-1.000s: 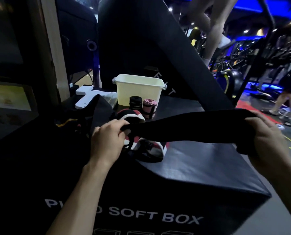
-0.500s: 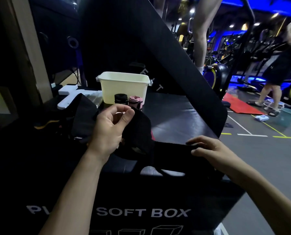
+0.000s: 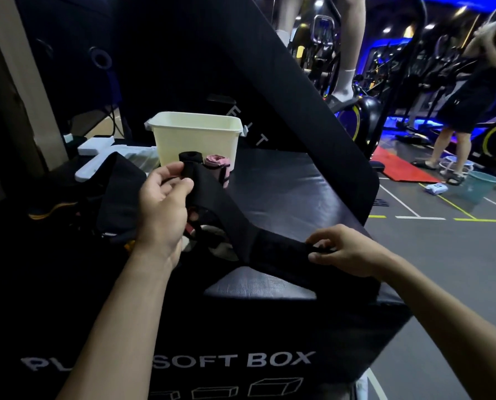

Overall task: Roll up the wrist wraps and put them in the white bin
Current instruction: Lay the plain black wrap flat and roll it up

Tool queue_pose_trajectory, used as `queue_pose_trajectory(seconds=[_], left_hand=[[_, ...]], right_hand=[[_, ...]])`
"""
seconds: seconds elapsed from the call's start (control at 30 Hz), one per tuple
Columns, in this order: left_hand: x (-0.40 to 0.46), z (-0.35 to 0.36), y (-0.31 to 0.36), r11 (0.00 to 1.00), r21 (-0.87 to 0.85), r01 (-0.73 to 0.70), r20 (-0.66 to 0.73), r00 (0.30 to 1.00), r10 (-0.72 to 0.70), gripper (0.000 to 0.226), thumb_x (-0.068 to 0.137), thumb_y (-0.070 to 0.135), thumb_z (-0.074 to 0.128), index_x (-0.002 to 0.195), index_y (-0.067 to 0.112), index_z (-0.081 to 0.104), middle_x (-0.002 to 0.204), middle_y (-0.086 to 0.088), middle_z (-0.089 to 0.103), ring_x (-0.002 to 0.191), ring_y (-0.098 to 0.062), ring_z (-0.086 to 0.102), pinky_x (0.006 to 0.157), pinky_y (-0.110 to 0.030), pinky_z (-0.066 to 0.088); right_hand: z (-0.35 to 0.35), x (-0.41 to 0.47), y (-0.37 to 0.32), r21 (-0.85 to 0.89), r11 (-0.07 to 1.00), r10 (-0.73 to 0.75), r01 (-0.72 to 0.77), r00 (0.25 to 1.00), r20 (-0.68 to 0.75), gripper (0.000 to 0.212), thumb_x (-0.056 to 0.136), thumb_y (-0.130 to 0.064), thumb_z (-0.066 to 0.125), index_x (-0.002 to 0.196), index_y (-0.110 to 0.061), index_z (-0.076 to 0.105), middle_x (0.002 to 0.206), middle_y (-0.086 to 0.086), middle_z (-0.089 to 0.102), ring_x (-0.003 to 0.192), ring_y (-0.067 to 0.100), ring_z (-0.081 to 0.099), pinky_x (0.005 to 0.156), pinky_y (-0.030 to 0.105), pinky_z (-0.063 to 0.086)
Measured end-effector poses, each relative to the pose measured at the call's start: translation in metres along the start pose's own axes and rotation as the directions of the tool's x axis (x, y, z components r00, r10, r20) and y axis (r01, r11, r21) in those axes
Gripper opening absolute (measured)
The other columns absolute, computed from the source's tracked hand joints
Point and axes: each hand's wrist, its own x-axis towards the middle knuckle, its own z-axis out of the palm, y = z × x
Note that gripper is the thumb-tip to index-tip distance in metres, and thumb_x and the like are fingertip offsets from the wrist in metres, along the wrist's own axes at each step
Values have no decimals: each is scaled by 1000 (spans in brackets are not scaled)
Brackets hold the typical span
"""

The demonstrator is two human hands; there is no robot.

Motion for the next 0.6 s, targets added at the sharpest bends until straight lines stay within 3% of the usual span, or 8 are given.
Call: queue_pose_trajectory(seconds=[0.17,0.27,0.33,0.37,0.43,0.5,0.53,0.6], left_hand=[[3,5,-5,999,12,-48,13,999,48,27,99,0,60,122,15,63,100,-3,72,82,-5,70,70,-20,57],[4,8,-6,959,181,-216,162,969,187,36,98,-2,63,125,21,67,109,6,73,97,3,69,85,-18,56],[7,10,-9,849,364,-383,295,912,285,38,94,-2,67,117,28,74,108,14,75,101,1,69,94,-28,57],[8,10,-12,774,439,-457,348,880,323,38,92,-2,68,109,31,76,103,19,75,101,-2,70,96,-34,57],[8,13,-17,640,522,-563,418,824,384,43,88,-6,68,94,36,75,96,29,70,102,-8,68,96,-38,55],[6,17,-18,584,522,-621,448,783,432,55,83,-13,68,88,42,70,100,24,66,107,-17,63,97,-38,51],[6,18,-19,581,513,-632,445,775,449,61,82,-15,68,86,46,67,105,19,62,110,-20,61,98,-38,50],[7,21,-19,617,470,-632,427,774,467,67,78,-21,65,80,47,64,113,11,57,113,-21,59,99,-45,50]], right_hand=[[8,7,10,-62,998,-6,0,996,-86,18,87,-41,77,80,-27,68,68,-10,66,62,-1,58,61,17,44],[-3,15,18,12,1000,3,2,915,-404,20,86,-31,78,75,-18,67,64,-9,63,61,9,58,59,25,42],[-19,14,19,84,996,65,-22,827,-559,19,86,-30,78,75,-20,66,69,-4,67,67,15,62,63,29,42],[-27,11,19,78,996,79,-44,835,-545,22,86,-35,77,73,-22,65,68,-5,67,66,14,62,63,29,42],[-38,5,19,-3,998,63,-68,941,-332,32,87,-50,73,65,-29,66,57,-13,62,58,5,56,57,24,41],[-44,-1,15,31,999,29,-26,992,-126,36,90,-56,66,63,-31,66,53,-13,57,50,1,48,52,20,38],[-47,0,12,88,996,-23,34,991,-130,35,92,-53,65,67,-28,68,56,-10,60,52,3,50,53,25,41],[-52,7,2,194,965,-113,176,947,-300,26,96,-39,67,78,-21,73,70,2,71,63,9,59,60,39,49]])
